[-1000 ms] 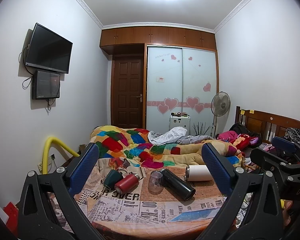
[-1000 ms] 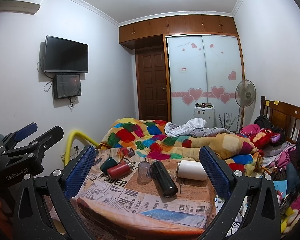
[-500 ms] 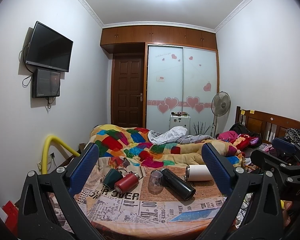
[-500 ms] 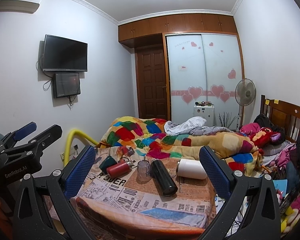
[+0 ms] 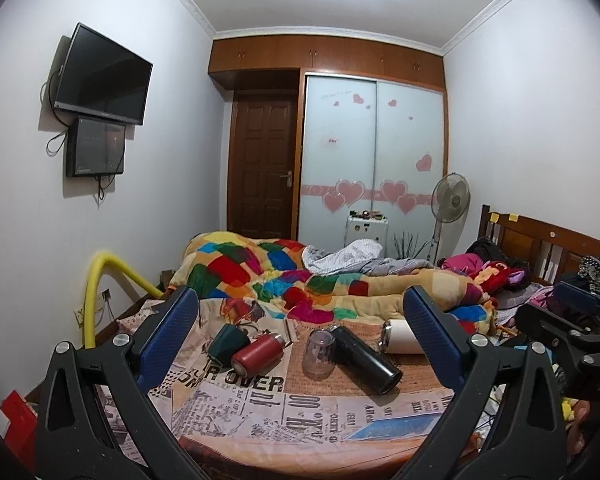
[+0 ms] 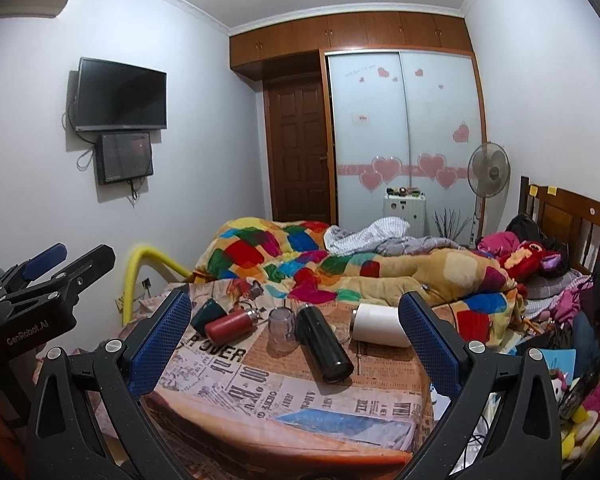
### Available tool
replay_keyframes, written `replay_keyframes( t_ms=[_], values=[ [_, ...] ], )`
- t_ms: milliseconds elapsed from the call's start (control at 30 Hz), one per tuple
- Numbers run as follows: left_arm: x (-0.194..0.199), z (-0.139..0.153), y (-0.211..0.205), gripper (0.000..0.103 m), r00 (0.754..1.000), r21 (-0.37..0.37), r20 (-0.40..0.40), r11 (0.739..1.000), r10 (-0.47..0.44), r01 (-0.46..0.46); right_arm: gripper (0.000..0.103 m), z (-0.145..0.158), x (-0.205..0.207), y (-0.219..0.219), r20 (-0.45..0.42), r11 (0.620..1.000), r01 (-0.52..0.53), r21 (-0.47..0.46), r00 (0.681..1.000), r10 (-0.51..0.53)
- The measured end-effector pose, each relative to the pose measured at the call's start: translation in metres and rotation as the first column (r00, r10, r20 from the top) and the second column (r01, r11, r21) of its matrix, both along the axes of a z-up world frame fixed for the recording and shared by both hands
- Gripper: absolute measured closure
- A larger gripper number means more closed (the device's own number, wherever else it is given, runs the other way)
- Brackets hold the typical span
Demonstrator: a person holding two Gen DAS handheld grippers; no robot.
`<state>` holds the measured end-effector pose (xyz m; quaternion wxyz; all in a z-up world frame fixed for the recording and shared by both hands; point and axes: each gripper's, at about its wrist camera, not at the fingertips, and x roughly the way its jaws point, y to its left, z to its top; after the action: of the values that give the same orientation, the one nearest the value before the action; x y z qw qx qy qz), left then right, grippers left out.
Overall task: Flip cup upright
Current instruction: 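Reach the left tool down and grasp the lying red thermos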
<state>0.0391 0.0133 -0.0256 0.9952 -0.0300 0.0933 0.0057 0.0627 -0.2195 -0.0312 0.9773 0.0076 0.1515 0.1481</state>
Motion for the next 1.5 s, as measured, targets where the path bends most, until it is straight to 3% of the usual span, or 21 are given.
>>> replay_keyframes(
  t_ms=[167, 300, 433, 533, 733, 1000, 1167, 1300, 1500],
  values=[
    [0.037, -0.026, 0.014, 0.000, 0.995, -0.010, -0.090, 0.999, 0.036, -0.037, 0.000, -0.013, 0.020, 0.005, -0.066, 1.000, 0.013, -0.019, 0.998, -0.014],
    [0.085, -0.061, 0.033, 0.000, 0.975, -0.030, -0.217, 0.998, 0.051, -0.059, 0.000, -0.026, 0.038, 0.006, -0.124, 0.999, 0.026, -0.035, 0.992, -0.030],
    [0.147, -0.105, 0.055, 0.000, 0.924, -0.045, -0.379, 0.997, 0.041, -0.062, 0.000, -0.042, 0.060, 0.004, -0.192, 0.998, 0.046, -0.046, 0.980, -0.054],
    [0.194, -0.139, 0.070, 0.000, 0.871, -0.068, -0.492, 0.997, -0.007, -0.031, 0.000, -0.055, 0.076, 0.002, -0.233, 0.996, 0.063, -0.057, 0.970, -0.075],
    [0.273, -0.185, 0.083, 0.013, 0.762, -0.063, -0.644, 0.998, -0.064, 0.030, 0.000, -0.078, 0.104, -0.003, -0.310, 0.994, 0.090, -0.058, 0.945, -0.104],
    [0.332, -0.216, 0.083, 0.024, 0.670, -0.086, -0.729, 0.990, -0.140, 0.113, 0.000, -0.102, 0.134, -0.006, -0.384, 0.994, 0.098, -0.045, 0.917, -0.108],
    [0.349, -0.223, 0.076, 0.024, 0.632, -0.083, -0.756, 0.982, -0.172, 0.168, 0.000, -0.112, 0.144, -0.004, -0.405, 0.994, 0.097, -0.052, 0.908, -0.110],
    [0.360, -0.232, 0.066, 0.024, 0.580, -0.110, -0.786, 0.971, -0.216, 0.213, 0.000, -0.118, 0.151, -0.003, -0.418, 0.994, 0.093, -0.049, 0.903, -0.105],
    [0.373, -0.249, 0.055, 0.024, 0.559, -0.053, -0.812, 0.975, -0.168, 0.217, 0.000, -0.122, 0.155, 0.000, -0.425, 0.996, 0.081, -0.049, 0.900, -0.094]
  ],
)
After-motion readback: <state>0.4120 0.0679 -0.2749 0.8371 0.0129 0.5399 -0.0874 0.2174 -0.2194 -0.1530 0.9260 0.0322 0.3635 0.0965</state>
